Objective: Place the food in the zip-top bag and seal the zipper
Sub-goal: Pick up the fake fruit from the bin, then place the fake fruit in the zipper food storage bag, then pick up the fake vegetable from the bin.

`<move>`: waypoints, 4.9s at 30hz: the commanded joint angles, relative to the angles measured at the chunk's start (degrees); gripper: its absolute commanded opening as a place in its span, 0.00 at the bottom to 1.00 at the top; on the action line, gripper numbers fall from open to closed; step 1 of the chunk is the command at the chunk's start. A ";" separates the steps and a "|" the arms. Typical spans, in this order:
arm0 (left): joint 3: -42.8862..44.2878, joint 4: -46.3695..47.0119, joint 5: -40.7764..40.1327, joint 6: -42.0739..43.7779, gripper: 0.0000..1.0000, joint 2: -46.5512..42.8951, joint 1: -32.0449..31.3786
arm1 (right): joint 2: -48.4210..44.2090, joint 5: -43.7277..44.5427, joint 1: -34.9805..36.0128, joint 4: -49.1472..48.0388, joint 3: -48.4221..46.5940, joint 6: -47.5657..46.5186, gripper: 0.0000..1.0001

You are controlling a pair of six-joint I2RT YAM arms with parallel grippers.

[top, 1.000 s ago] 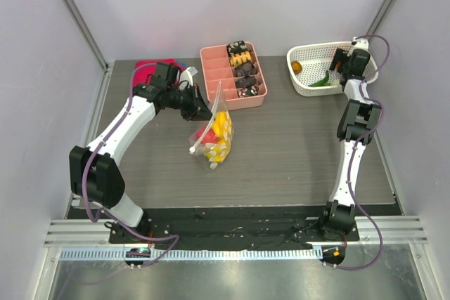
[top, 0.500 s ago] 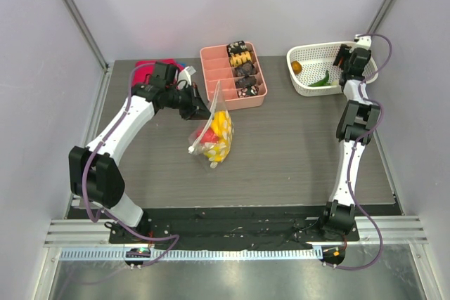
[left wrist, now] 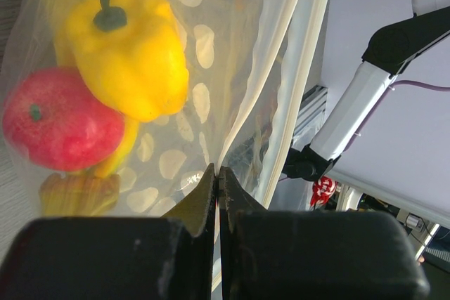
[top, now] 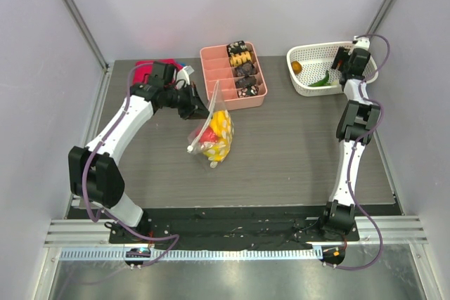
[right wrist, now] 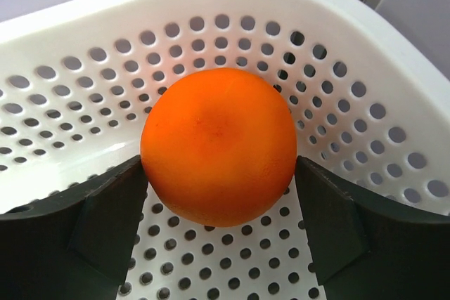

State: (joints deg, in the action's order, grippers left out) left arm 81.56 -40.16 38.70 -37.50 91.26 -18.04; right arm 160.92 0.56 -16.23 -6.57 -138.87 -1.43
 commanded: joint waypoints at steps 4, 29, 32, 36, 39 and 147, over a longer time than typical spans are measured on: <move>0.27 0.52 1.56 -0.47 0.00 -0.91 0.73 | -2.63 1.29 0.23 -2.57 -0.26 -0.77 0.63; 10.63 -5.19 -4.86 4.01 0.00 -0.12 -5.15 | -38.30 -27.25 1.55 1.89 18.54 17.49 0.01; 13.44 -5.28 -3.55 4.27 0.00 0.58 -6.74 | -46.73 -33.84 2.60 2.87 23.89 19.62 0.01; 15.91 -4.66 -2.05 2.78 0.00 2.25 -7.53 | -55.18 -39.48 3.13 4.36 30.13 23.05 0.01; 15.12 -3.17 -0.30 0.77 0.00 3.57 -7.62 | -60.97 -44.49 3.22 5.95 35.23 25.42 0.01; 8.97 2.99 4.46 -2.49 0.00 1.72 -6.04 | -15.37 -14.09 1.55 43.85 0.44 -15.36 0.99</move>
State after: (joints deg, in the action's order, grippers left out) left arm 90.67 -38.37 42.63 -41.25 94.85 -24.60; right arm 146.85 -10.83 -15.03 44.45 -135.76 -18.68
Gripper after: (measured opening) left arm 0.002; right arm 0.988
